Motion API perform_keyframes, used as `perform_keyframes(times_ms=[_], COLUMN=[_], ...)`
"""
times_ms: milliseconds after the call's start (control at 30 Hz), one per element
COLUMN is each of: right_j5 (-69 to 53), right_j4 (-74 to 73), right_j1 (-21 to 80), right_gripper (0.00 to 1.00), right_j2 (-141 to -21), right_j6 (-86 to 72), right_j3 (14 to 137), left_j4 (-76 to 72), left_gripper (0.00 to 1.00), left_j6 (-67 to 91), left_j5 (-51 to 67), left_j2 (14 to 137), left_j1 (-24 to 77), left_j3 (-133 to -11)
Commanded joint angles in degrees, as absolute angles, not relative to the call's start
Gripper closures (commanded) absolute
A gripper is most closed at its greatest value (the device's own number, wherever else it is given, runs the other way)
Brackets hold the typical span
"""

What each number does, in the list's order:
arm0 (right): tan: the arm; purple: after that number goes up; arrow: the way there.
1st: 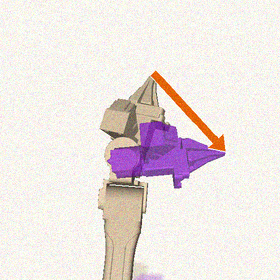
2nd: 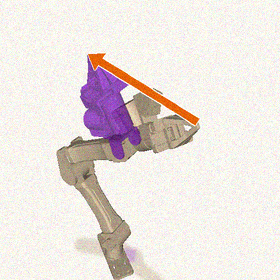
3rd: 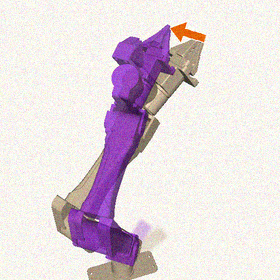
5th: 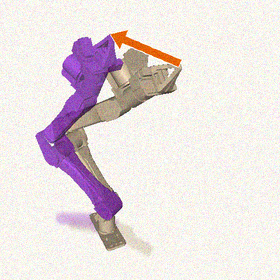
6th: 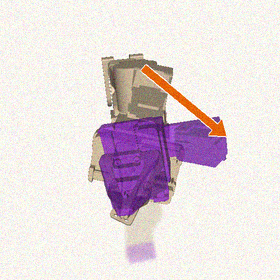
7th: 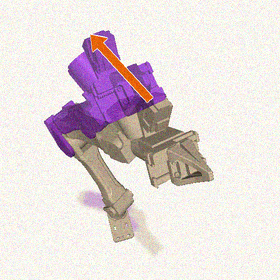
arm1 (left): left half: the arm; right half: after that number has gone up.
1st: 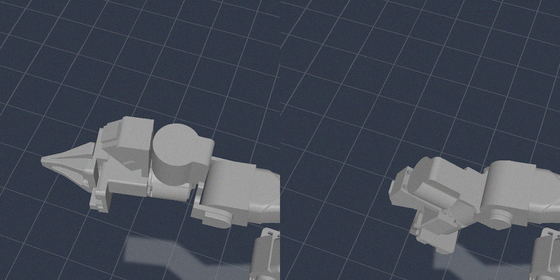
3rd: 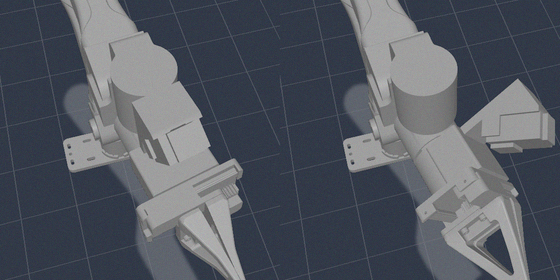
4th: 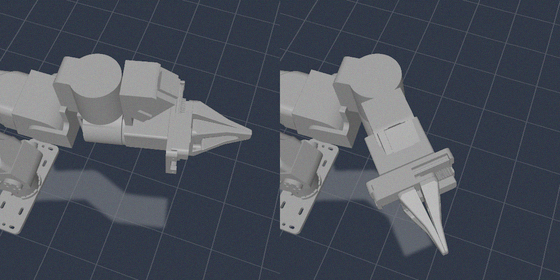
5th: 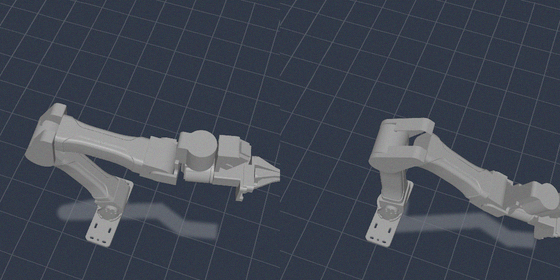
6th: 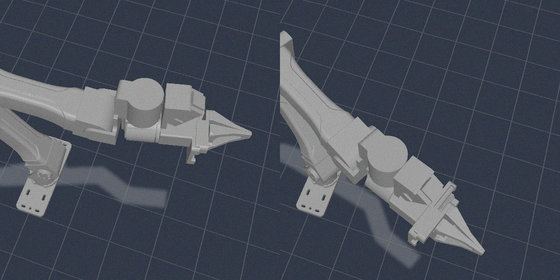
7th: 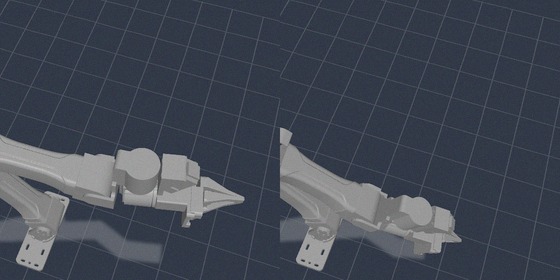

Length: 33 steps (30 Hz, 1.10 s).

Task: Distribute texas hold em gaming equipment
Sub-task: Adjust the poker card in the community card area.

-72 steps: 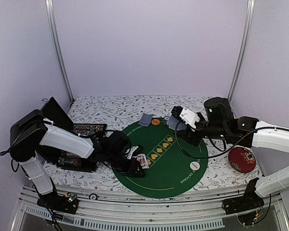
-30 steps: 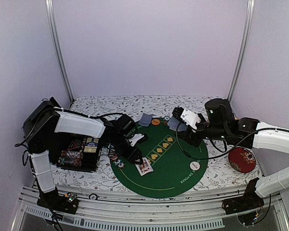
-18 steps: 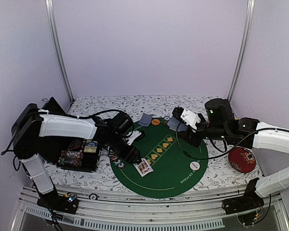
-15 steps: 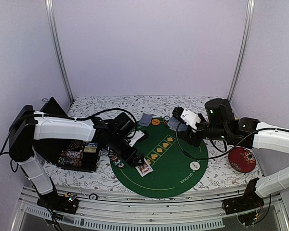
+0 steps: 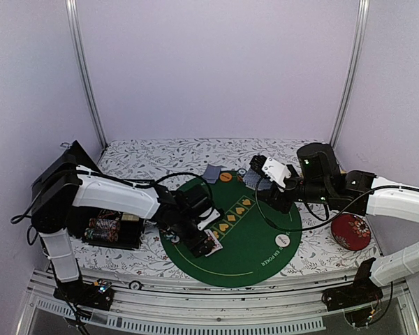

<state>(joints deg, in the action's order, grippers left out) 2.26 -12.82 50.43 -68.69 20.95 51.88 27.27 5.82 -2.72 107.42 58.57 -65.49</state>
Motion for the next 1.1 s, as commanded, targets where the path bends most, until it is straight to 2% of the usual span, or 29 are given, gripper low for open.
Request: perform_keyframes(times_ms=[0,167,333,567,767,1067], right_j5=[2.44,2.46,2.46,2.64,2.47,2.55], right_j4=[-11.68,-11.69,-11.89,-12.0,-11.8,-12.07], right_j1=[50.15,50.14,50.11,50.23,50.18,50.12], right_gripper=[0.55,0.55,0.55,0.55,0.55,0.55], right_j2=[-66.76,-67.05,-67.37,-67.24,-67.56,-67.5], right_j6=[20.34,20.63,20.83,21.09,21.04,21.03], right_j3=[51.37,51.59,52.13,52.38,52.52,52.76], left_j4=[22.65,23.35,24.84,24.65,24.51,20.65], left_gripper=[0.02,0.02,0.02,0.1,0.11,0.12], left_j6=[4.33,3.62,4.48,5.54,7.8,12.96], left_j5=[3.48,6.43,4.39,3.71,-1.74,-1.52], left_j2=[108.53,111.4,114.35,113.25,113.28,111.34], left_j1=[58.41,58.38,57.7,57.32,57.15,56.5], left_j3=[-65.7,-66.18,-67.65,-67.17,-67.51,-68.68])
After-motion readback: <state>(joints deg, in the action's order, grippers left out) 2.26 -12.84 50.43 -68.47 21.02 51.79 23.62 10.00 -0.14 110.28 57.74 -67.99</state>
